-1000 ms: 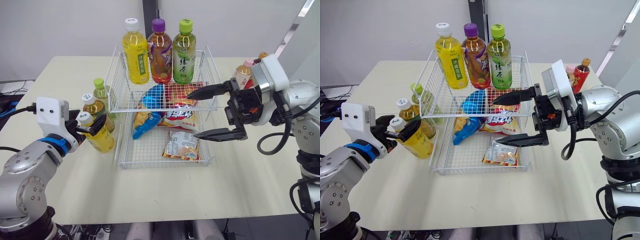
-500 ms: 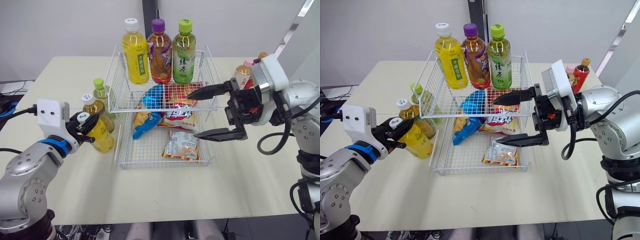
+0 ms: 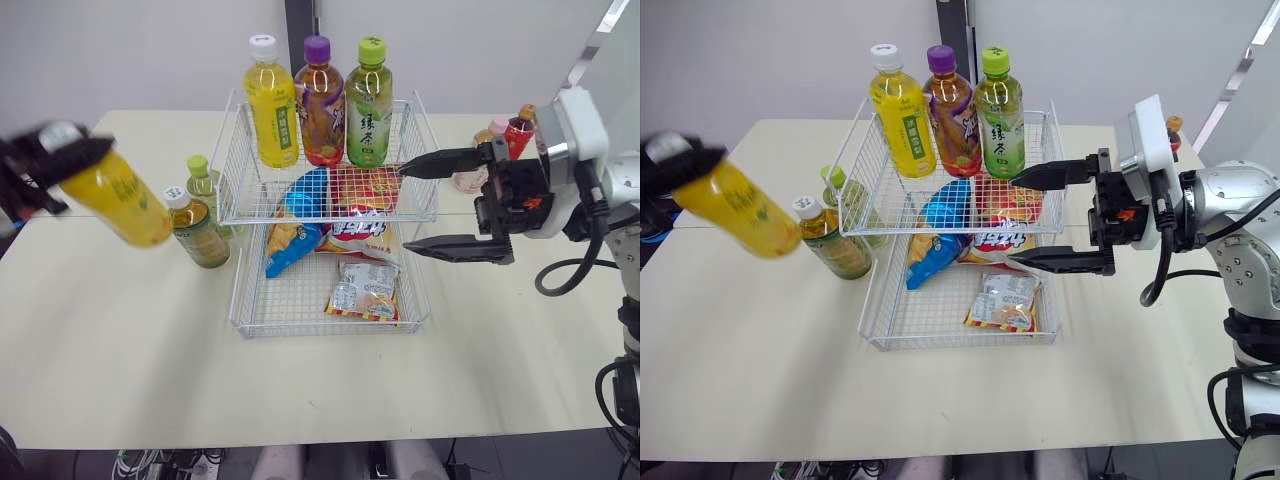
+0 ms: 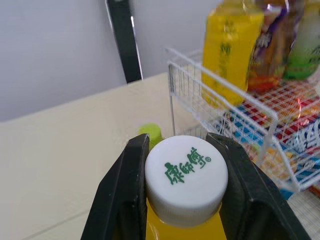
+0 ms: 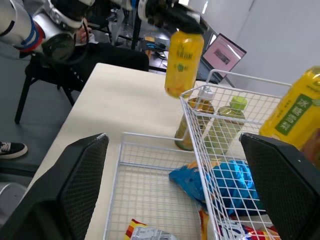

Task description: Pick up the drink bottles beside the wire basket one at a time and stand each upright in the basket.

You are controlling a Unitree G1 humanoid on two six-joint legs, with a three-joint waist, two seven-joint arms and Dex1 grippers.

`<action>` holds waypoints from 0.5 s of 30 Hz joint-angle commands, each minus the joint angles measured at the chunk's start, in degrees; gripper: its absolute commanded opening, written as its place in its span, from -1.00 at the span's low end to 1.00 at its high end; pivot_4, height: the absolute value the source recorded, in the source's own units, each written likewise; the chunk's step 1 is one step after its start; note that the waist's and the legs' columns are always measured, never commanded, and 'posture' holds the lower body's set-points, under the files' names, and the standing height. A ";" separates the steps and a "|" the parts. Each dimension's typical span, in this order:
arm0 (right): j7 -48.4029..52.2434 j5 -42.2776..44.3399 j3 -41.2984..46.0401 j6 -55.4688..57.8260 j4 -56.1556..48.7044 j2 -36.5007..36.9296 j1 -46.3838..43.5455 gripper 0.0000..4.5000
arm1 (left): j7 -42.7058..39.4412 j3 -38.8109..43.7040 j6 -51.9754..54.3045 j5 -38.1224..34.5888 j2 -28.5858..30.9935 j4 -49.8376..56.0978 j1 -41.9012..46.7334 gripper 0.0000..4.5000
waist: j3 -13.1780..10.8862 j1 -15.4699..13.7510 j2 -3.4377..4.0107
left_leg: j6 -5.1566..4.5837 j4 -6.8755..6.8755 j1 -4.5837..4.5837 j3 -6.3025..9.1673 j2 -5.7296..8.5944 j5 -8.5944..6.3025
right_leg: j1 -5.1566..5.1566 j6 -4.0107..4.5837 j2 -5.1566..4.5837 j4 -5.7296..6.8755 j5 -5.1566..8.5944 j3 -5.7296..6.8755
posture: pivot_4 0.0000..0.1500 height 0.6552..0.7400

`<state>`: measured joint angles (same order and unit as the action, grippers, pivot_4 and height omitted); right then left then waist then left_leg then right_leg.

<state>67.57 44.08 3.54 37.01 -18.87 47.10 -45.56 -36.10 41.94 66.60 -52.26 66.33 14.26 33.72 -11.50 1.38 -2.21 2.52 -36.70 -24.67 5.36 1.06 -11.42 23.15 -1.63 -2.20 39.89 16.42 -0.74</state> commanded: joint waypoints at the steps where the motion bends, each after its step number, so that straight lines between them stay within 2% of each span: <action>1: -1.10 0.87 3.01 0.41 -0.98 1.45 -0.22 1.00 | -0.41 -4.81 2.79 -7.13 3.50 -5.83 11.88 -0.39 | 0.00 0.15 0.00 | 0.00 -0.02 -0.01 0.00 0.00 0.00 | 0.00 -0.02 0.00 -0.01 -0.01 0.00 | 1.00 1.00; 4: -2.33 1.70 4.97 1.95 -1.28 2.97 0.51 1.00 | -3.99 -15.35 3.16 -7.42 5.66 -12.31 26.15 -0.39 | -0.05 0.19 -0.06 | 0.01 -0.08 -0.07 0.04 0.09 0.00 | 0.03 -0.07 -0.06 0.08 0.00 0.05 | 1.00 1.00; 6: -3.12 1.81 5.92 2.69 -2.08 4.02 1.55 1.00 | -6.52 -22.99 3.25 -5.47 4.02 -16.76 37.31 -0.39 | -0.08 0.13 -0.11 | 0.01 -0.06 -0.10 0.04 0.17 0.00 | 0.05 -0.09 0.02 0.04 -0.02 0.03 | 1.00 1.00; 8: -4.25 2.18 6.83 3.44 -3.12 4.62 2.53 1.00 | -7.86 -28.54 4.31 -4.15 -0.14 -21.55 47.37 -0.39 | -0.08 0.16 -0.11 | 0.00 -0.05 -0.11 0.01 0.20 0.00 | 0.06 -0.09 0.03 0.00 -0.02 0.02 | 1.00 1.00; 11: -6.26 3.07 7.85 4.57 -4.60 4.84 3.71 1.00 | -10.09 -33.78 5.04 -2.09 -6.30 -25.46 54.22 -0.39 | -0.07 0.32 -0.07 | 0.00 -0.06 -0.11 -0.01 0.19 0.00 | 0.04 -0.10 -0.03 0.01 -0.01 -0.03 | 1.00 1.00; 15: -8.62 4.39 9.26 5.86 -6.50 5.30 5.45 1.00 | -14.44 -39.79 2.51 2.35 -11.47 -26.81 56.52 -0.39 | -0.13 0.62 0.04 | 0.00 -0.05 -0.08 -0.06 0.17 0.00 | 0.08 -0.11 -0.03 0.08 0.00 -0.10 | 1.00 1.00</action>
<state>60.22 47.10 10.21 42.53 -23.35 51.40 -40.40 -49.41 2.13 71.84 -52.31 55.57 -11.80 87.94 -11.62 2.00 -2.17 2.52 -36.74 -24.76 5.29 1.22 -11.41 23.24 -1.73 -2.21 39.97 16.42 -0.85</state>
